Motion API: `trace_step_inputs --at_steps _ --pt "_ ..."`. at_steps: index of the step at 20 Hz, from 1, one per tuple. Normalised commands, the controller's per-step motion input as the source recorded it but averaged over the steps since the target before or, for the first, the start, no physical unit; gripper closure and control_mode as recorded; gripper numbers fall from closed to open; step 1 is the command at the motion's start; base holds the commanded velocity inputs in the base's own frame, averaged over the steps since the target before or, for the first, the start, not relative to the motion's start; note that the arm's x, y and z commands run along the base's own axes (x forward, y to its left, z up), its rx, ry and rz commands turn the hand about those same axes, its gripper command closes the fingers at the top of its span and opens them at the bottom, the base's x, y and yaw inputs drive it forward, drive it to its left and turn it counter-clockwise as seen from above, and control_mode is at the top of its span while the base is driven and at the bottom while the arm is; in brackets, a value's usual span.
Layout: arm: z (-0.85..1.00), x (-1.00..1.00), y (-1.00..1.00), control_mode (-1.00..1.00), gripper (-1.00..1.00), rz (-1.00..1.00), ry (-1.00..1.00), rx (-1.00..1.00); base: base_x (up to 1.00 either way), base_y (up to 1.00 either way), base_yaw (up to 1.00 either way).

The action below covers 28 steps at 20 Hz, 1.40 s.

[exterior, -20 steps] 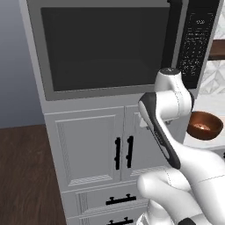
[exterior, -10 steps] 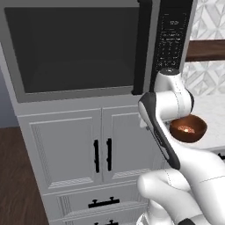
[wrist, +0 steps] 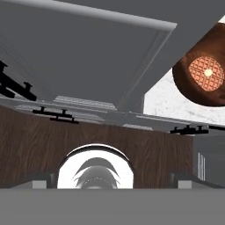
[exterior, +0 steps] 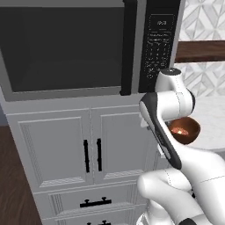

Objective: Open the microwave, place the bowl with waffle inside the microwave, then close the microwave door and turn it on.

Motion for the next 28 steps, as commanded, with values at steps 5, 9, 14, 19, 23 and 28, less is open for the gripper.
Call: trace_step_inputs --at_steps 5,9,14,19,23,28 --pt "0.0 0.0 0.0 1.0 -1.0 0.0 0.0 0.0 0.0 -0.28 0.25" --pt "0.0 0.0 0.0 1.0 -1.0 0.0 0.0 0.0 0.0 -0.35 0.22" --pt "0.02 0.0 -0.07 -1.0 -1.0 0.09 -0.04 0.0 0.0 -0.06 0.04" --pt "0.3 0.0 0.03 -1.0 -1.0 0.01 -0.12 0.02 0.0 0.0 0.0" --pt "0.5 0.0 0.2 -1.0 -1.0 0.0 -0.17 0.05 0.0 0.0 0.0" --pt "0.55 0.0 0.3 -1.0 -1.0 -0.04 -0.18 0.03 0.0 0.0 0.0"
